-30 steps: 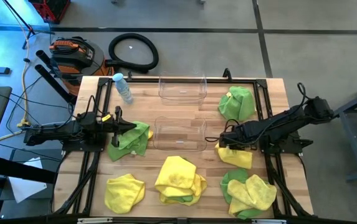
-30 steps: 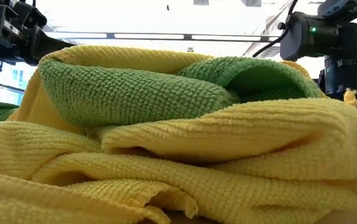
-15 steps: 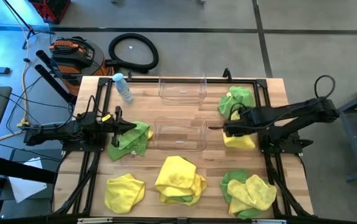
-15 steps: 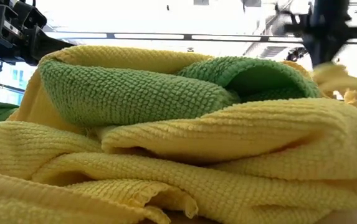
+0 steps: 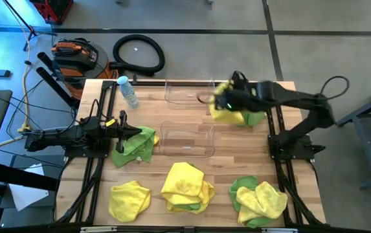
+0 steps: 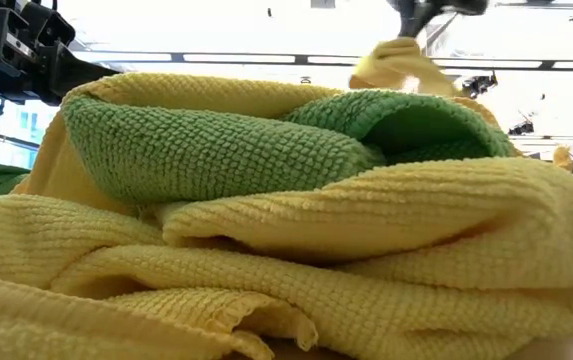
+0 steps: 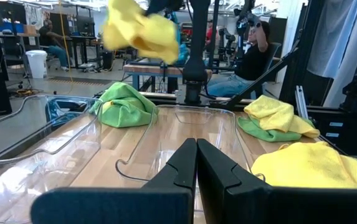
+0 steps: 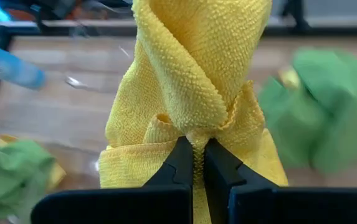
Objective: Sort microfiber towel by color & place in baskets
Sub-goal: Put the yellow towel into the top transparent bin
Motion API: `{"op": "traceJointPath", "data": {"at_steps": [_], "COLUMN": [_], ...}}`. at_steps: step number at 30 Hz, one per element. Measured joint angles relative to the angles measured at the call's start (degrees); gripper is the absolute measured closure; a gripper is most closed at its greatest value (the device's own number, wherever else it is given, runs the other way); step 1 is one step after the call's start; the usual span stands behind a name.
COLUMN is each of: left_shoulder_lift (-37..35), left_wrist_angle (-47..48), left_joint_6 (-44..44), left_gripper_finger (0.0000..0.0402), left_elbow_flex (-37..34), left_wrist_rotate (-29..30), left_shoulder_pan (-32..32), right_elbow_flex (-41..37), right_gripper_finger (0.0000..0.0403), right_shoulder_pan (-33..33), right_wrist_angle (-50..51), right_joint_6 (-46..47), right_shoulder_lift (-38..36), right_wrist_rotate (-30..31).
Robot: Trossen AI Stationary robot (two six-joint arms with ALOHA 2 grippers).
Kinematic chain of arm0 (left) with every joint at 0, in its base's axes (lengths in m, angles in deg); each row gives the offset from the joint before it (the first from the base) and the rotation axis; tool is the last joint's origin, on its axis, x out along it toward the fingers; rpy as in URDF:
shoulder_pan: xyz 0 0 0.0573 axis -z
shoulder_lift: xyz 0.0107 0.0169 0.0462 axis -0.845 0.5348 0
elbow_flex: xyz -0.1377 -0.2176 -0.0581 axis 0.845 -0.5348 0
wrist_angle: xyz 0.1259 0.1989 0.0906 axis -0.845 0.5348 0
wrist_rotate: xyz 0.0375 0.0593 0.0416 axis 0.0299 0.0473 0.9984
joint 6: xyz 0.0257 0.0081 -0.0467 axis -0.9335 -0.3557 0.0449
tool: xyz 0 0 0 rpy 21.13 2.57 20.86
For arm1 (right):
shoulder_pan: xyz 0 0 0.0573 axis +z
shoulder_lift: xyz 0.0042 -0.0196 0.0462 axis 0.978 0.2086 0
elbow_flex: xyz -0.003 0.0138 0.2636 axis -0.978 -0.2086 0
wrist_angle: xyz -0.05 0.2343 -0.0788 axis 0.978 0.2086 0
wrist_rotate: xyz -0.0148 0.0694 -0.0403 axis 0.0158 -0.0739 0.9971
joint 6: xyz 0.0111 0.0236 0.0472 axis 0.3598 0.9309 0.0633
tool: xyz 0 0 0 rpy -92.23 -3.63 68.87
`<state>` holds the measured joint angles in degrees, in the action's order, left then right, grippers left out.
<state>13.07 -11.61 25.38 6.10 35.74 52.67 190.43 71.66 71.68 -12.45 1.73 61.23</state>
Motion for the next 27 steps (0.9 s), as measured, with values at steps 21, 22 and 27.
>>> {"op": "traceJointPath", "data": {"at_steps": [21,22,27], "left_shoulder_lift": [0.00,0.00,0.00], "left_wrist_angle": [-0.02,0.00,0.00], "left_joint_6": [0.00,0.01,0.02], "left_gripper_finger": [0.0402,0.0402,0.0402], "left_elbow_flex": [0.00,0.00,0.00], "left_wrist_rotate": [0.03,0.04,0.04], "left_shoulder_pan": [-0.01,0.00,0.00], "right_elbow_flex": [24.99,24.80,24.79], "right_gripper_finger": [0.0403,0.0403,0.0403], "right_shoulder_pan": [-19.86,-20.09,-20.68], "right_wrist_angle": [-17.81,-17.54,-18.88], "right_joint_6": [-26.94,-27.06,-27.25], "right_shoulder_lift": [36.19,37.30,41.90], "right_wrist_rotate": [-14.87,-14.88,-16.66]}}
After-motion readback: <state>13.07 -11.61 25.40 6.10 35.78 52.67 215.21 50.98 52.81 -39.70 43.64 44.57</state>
